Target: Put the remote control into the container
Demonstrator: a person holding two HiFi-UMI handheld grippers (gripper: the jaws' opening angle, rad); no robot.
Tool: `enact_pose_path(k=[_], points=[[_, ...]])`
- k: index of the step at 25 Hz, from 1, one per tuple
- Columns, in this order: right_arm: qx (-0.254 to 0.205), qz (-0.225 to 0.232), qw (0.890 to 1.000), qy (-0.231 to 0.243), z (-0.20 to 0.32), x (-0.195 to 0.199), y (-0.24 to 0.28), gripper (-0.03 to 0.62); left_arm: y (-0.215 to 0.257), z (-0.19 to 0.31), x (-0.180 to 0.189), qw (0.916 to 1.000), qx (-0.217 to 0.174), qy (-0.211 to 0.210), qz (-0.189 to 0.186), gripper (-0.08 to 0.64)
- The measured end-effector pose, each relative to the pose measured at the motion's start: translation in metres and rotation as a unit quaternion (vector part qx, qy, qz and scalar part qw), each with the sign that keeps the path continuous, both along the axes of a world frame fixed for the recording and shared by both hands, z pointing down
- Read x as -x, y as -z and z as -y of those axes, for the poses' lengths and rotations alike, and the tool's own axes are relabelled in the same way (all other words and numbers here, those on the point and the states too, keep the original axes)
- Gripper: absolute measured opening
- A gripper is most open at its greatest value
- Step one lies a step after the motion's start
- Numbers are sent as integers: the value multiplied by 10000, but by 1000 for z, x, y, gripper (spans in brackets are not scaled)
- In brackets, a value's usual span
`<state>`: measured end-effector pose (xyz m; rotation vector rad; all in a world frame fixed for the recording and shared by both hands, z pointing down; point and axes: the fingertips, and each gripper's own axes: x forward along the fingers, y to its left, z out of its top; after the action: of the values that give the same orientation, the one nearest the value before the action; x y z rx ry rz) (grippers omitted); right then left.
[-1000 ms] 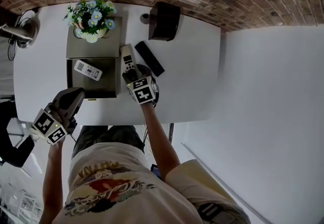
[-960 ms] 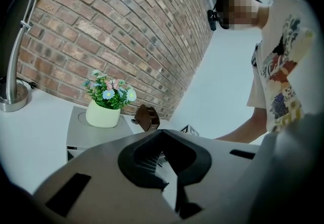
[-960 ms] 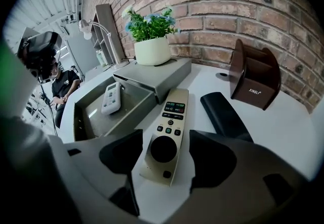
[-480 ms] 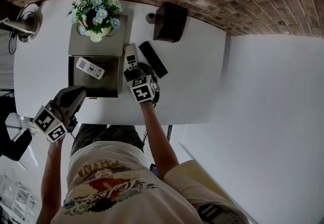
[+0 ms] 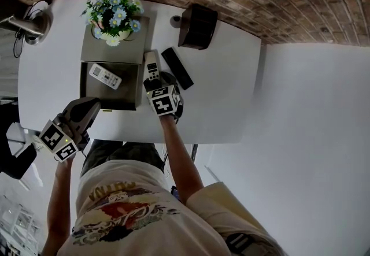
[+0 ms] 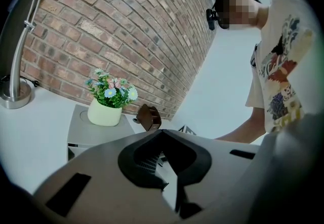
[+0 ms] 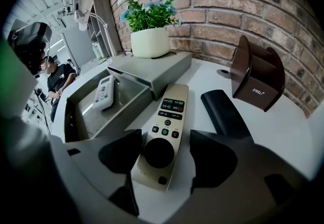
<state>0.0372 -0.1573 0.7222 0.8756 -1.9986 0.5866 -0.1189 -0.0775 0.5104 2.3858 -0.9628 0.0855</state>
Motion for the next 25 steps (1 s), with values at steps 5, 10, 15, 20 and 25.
enact_pose_path(k=[5, 10, 15, 20, 25], points=[[-2, 23, 10000, -44, 0, -1, -1, 282, 4, -6, 1, 9999, -50, 78, 45, 6], [-112, 123, 9997, -150, 4, -5, 0, 278, 8, -13, 0, 9998, -93, 141, 66, 6], [-167, 181, 9992, -309, 7, -8, 1, 215, 11, -21, 0, 9998, -115, 156, 86, 6], [-150, 189, 9990, -366, 7, -9, -1, 213, 19, -28, 2, 9995, -198, 217, 85, 6], [-215, 120, 9990, -372, 10, -18, -3, 210, 26, -33, 9, 9990, -308, 294, 115, 6]])
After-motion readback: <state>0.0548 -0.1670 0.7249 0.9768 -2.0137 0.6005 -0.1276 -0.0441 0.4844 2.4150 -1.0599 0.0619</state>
